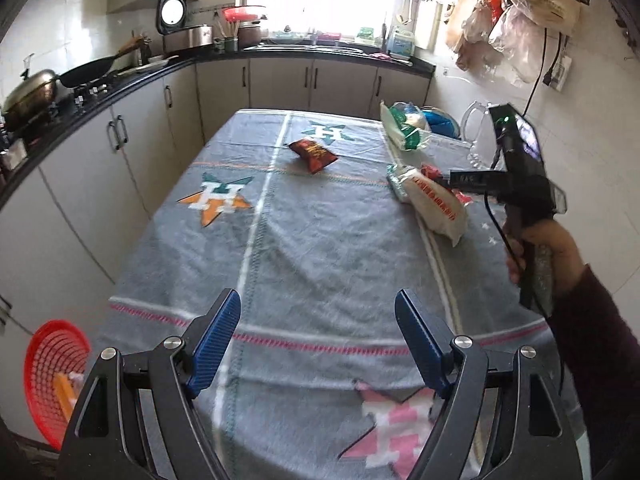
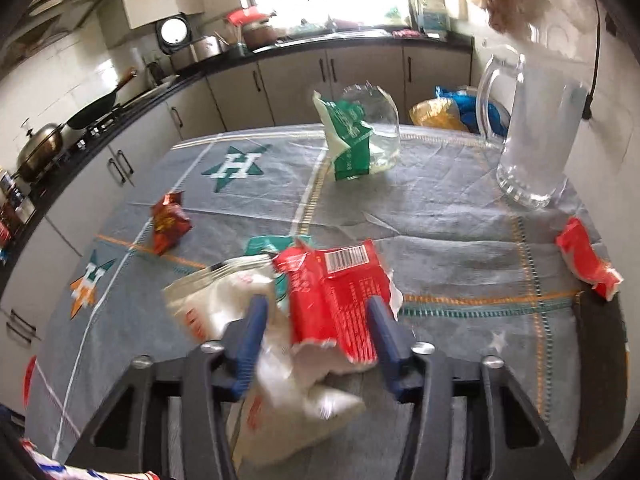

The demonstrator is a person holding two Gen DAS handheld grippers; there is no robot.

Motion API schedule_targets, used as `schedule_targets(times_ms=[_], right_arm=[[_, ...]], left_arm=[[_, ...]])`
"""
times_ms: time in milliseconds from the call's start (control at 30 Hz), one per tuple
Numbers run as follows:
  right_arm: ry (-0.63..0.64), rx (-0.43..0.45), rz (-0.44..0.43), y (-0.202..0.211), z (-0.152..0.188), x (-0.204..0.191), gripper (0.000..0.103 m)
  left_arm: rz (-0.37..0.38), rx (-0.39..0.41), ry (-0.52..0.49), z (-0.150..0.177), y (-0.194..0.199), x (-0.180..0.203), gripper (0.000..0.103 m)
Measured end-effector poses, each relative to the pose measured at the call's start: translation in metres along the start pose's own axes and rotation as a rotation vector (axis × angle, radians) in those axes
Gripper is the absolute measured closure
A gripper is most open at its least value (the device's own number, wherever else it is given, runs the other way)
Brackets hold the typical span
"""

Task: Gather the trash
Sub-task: 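Grasp the red snack wrapper with right gripper while left gripper grasps white printed bag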

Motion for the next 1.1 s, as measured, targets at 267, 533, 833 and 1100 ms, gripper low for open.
schedule_targets(times_ms=[267,533,833,1100], right_arm=[[-0.097,0.028,-0.034,0.029,0.014,0.032,0.086],[-0.215,0.111,-0.106,0.077,0.042,0.068,0.086],[-0.283,0.068,-0.166,0.061,0.049,0.087,0.086],[-0.288,0.077,-0.183,0.065,0.048,0.082,0.086]], left_arm=[[0.140,-0.036,-0.018,-0.028,-0.049,0.045,0.024],[0.292,-0.174,0.068,-0.057,-0.131,0.099,0.024],[0.244,-0.270,0.122,-0.076,-0.199,0.119,0.025],[0.245,-0.297,0.162,-0.069,-0.215,0.124,0.044]])
Point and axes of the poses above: each gripper's, at about its wrist camera, not at the fingertips, and y roughly against the way its jaws point, x to its right, z to its underside, the point moved 9 cm from there along -y, roughly the way its jaws point, and after that the axes turned 7 degrees about z, right-handed, at the moved point
